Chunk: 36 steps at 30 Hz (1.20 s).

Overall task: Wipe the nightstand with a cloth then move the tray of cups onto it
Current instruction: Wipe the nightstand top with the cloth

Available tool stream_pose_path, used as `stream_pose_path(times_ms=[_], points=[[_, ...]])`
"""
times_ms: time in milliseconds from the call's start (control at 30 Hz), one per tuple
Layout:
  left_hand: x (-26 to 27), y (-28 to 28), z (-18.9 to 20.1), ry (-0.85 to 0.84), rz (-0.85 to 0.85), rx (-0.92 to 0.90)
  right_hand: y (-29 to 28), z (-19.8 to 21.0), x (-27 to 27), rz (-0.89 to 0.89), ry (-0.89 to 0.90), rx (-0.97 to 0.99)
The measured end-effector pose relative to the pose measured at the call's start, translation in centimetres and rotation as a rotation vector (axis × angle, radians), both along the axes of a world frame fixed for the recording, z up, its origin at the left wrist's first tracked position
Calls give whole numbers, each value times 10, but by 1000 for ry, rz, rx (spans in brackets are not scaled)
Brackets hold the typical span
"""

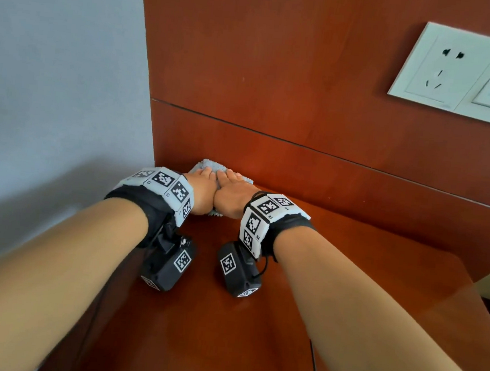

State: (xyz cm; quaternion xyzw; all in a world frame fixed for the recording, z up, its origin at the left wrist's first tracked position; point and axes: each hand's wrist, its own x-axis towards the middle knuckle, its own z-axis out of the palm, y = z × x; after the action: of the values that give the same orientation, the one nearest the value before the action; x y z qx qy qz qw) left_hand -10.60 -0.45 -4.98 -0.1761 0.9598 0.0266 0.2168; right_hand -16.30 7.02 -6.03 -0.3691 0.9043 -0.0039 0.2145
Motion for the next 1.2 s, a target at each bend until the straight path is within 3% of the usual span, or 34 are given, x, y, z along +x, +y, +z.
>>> stream_pose_path(times_ms=[367,833,1200], points=[[-16,20,-14,48,-55,54,33,7,-3,-71,4,-3],[-91,250,-11,81,-418,70,269,6,-47,-361,104,75],[-125,335,-11,59,-512,81,354,2,-75,-493,116,53]])
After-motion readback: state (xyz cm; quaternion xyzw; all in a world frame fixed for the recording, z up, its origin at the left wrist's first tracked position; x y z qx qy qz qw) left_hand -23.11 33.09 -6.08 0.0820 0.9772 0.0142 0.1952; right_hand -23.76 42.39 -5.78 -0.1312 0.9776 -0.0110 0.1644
